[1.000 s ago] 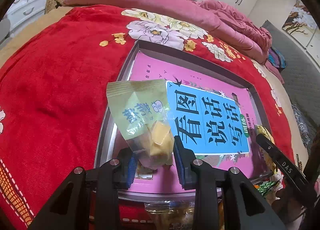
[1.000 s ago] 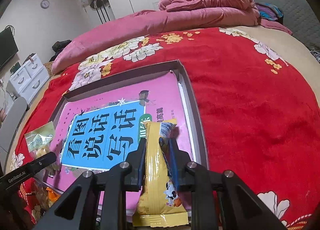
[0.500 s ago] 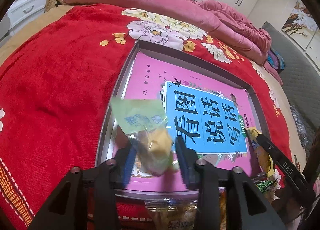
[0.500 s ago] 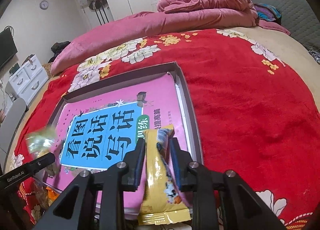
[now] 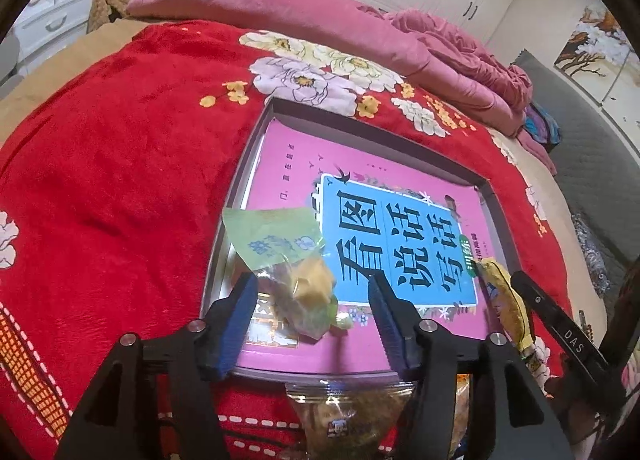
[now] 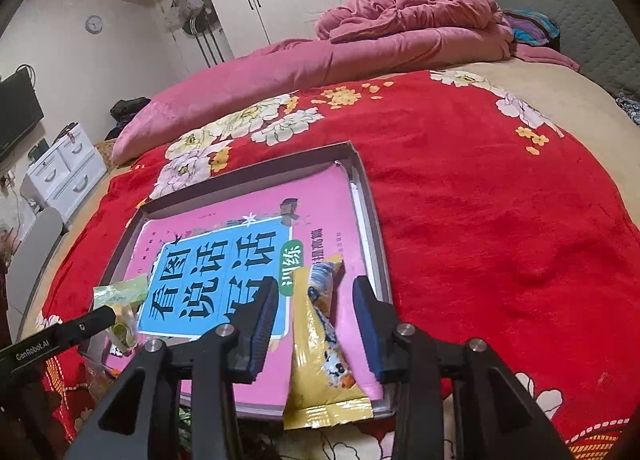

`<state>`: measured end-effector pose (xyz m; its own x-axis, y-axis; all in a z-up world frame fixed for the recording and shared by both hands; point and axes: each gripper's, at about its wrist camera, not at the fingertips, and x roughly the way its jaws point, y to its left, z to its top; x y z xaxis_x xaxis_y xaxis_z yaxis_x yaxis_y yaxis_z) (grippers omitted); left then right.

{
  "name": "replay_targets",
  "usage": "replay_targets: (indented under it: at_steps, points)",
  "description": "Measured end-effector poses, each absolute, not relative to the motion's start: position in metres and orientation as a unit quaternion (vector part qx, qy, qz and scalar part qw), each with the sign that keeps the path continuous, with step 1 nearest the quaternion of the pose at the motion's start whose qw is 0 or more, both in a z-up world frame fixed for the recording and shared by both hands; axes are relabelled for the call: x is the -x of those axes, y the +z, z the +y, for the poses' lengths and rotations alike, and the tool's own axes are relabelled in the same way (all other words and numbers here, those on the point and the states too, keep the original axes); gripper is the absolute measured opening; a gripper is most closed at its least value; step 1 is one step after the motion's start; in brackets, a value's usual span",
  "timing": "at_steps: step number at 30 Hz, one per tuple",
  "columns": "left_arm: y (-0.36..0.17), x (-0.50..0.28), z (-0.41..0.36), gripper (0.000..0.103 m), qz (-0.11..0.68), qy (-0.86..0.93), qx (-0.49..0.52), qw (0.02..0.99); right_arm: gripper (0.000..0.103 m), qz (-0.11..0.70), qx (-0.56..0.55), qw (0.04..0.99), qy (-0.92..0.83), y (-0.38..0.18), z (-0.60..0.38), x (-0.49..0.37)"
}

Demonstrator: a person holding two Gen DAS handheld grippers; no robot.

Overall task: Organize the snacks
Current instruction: 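Open both tools to drop the green bag and yellow bar into the tray, then move both open tools back from the tray to the snack pile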

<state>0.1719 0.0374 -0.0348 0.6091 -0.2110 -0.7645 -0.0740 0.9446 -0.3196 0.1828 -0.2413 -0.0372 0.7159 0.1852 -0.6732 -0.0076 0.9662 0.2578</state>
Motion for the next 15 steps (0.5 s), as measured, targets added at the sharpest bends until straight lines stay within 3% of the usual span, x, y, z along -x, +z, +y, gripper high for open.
replay_targets:
  at_steps: [4, 6, 8, 15]
  points:
    - [-0.029, -0.167, 0.039, 0.065, 0.434, -0.037, 0.155, 0.887, 0.041, 0.364, -0.118, 0.922, 0.058, -0.032, -0.239, -0.178]
    - [-0.025, -0.163, 0.04, 0.066, 0.429, -0.037, 0.152, 0.89, 0.052, 0.359, -0.118, 0.924, 0.061, -0.03, -0.239, -0.175]
    - [-0.023, -0.16, 0.042, 0.072, 0.427, -0.037, 0.152, 0.891, 0.057, 0.356, -0.117, 0.925, 0.064, -0.028, -0.238, -0.173]
    - [-0.016, -0.15, 0.05, 0.076, 0.421, -0.035, 0.152, 0.893, 0.06, 0.346, -0.104, 0.93, 0.066, -0.022, -0.234, -0.165]
